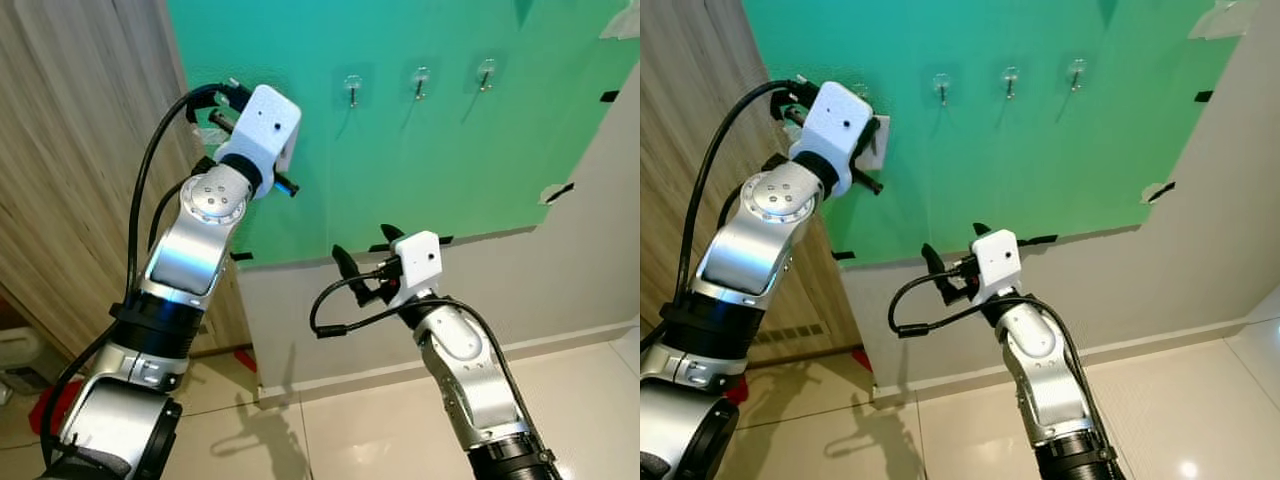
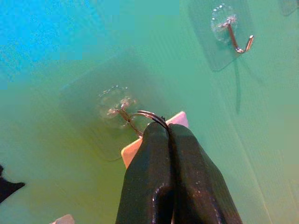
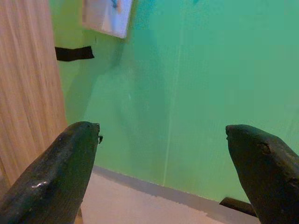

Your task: Hang keys on a hook

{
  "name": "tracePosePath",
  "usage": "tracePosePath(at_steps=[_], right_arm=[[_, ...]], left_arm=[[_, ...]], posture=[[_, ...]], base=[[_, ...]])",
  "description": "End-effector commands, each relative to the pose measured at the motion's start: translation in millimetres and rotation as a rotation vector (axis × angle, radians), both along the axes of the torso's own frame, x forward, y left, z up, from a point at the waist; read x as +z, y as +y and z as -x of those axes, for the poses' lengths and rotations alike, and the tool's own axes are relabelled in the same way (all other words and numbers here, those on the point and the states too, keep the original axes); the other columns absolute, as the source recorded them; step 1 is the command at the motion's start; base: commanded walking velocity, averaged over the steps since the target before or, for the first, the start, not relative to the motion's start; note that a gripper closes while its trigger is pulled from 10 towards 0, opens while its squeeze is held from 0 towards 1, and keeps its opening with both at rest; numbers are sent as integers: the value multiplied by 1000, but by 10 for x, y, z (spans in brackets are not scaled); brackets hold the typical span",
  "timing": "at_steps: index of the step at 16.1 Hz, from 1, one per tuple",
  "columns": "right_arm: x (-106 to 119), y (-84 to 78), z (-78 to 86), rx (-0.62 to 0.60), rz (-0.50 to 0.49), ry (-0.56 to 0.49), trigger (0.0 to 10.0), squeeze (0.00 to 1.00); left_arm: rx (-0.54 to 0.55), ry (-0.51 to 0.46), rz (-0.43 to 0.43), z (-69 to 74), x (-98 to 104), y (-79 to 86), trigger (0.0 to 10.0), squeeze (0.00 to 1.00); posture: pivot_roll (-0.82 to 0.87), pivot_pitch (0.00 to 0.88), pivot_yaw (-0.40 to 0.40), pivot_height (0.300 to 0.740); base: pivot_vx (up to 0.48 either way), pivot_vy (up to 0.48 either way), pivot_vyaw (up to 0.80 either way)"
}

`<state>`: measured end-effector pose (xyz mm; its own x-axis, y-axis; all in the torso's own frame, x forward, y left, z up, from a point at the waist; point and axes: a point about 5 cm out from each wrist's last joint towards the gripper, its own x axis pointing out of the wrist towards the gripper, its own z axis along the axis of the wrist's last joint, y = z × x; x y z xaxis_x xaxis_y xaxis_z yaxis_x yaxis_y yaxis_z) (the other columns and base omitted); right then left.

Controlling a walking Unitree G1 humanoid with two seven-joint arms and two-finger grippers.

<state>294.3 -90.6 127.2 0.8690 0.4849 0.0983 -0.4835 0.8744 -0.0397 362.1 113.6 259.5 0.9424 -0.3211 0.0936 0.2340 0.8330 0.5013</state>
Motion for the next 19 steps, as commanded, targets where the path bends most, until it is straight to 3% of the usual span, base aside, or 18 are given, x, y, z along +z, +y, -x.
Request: tracePosePath(at_steps=[1, 11, 15, 19], right_arm=[[61, 9, 2, 3, -5, -25, 10000, 0], [51, 0, 18, -5, -6, -20, 10000, 0], [42, 13, 17, 0, -7, -16, 10000, 0], [32, 23, 16, 4, -6, -12, 10000, 0]], left_arm=[[15, -6, -18, -22, 43, 26, 10000, 0], [10, -9, -101, -124, 131, 18, 10000, 0], [-21, -10, -238, -171, 173, 2, 10000, 0], [-94, -7, -472, -168, 126, 20, 10000, 0]], posture=[[-113, 0, 53, 740], [-123, 0, 63, 740], [-119, 0, 64, 740], [-117, 0, 67, 740]], base=[[0, 0, 0], [0, 0, 0], [0, 0, 0], [0, 0, 0]])
